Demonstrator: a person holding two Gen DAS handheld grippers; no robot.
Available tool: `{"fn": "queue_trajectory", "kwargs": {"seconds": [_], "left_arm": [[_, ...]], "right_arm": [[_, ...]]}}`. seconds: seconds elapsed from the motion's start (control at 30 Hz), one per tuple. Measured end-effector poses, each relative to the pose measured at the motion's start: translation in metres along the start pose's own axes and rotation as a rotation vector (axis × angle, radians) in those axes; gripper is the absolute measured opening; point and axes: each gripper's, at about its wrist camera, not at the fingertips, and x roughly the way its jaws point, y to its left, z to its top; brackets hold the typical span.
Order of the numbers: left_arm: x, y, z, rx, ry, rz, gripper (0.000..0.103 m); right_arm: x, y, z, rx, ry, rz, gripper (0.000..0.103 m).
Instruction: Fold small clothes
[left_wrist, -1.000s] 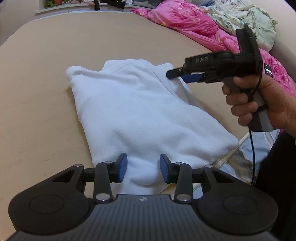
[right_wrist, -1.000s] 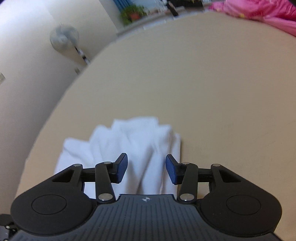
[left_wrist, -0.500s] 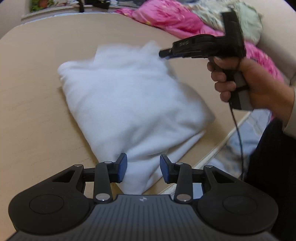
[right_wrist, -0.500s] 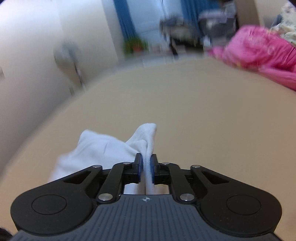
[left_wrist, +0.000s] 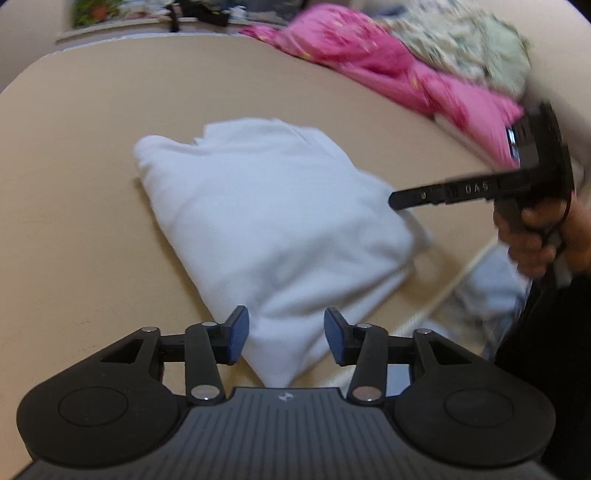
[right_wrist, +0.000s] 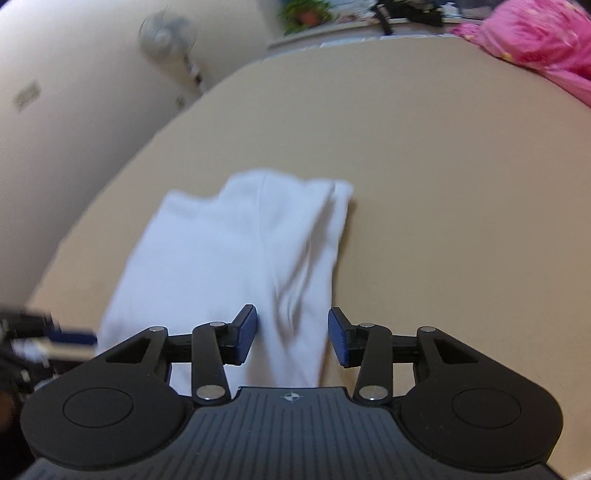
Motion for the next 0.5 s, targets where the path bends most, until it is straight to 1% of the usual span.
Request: {"fn": "queue_trajectory", "kwargs": {"seconds": [0.03,0.13,0.17,0.2,0.27,0.3,0.33,0.4,0.47,0.5], "left_arm": [[0.003,-0.005,-0.003,0.033,0.013,0.014,0.055],[0.016,-0.016,-0.013,0.1,0.057,0.049,0.055],[0.019,-0.02,-0.016,0.133,0.061,0.07,0.055],[0.023,-0.026,-0.019,0.174,0.06,0.097,0.052],[0.025,-0.029,-0.022,0.221,0.049,0.146,0.022],[0.022,-0.025,-0.024,0.216,0.047,0.152,0.017],[0.019,-0.021,-0.024,0.198,0.041,0.143,0.01],[0.005,-0.017,-0.024,0.174,0.003,0.128,0.008],[-0.013,-0.014,-0.024,0.163,-0.04,0.094,0.006],[-0.021,-0.012,-0.025,0.154,-0.055,0.069,0.004]], "right_arm": [[-0.002,0.001,-0.006,-0.016,0.012,0.002,0.045],[-0.006,0.003,-0.017,-0.04,0.032,0.008,0.044],[-0.008,0.005,-0.021,-0.057,0.037,0.006,0.044],[-0.01,0.007,-0.022,-0.07,0.039,0.001,0.042],[-0.011,0.008,-0.024,-0.074,0.029,0.0,0.009],[-0.009,0.003,-0.023,-0.058,0.018,0.006,0.008],[-0.015,0.001,-0.021,-0.032,-0.006,0.019,0.006],[-0.035,-0.007,-0.016,0.045,-0.098,0.061,0.004],[-0.061,-0.016,-0.011,0.138,-0.181,0.121,0.003],[-0.069,-0.02,-0.011,0.171,-0.202,0.142,0.003]]}}
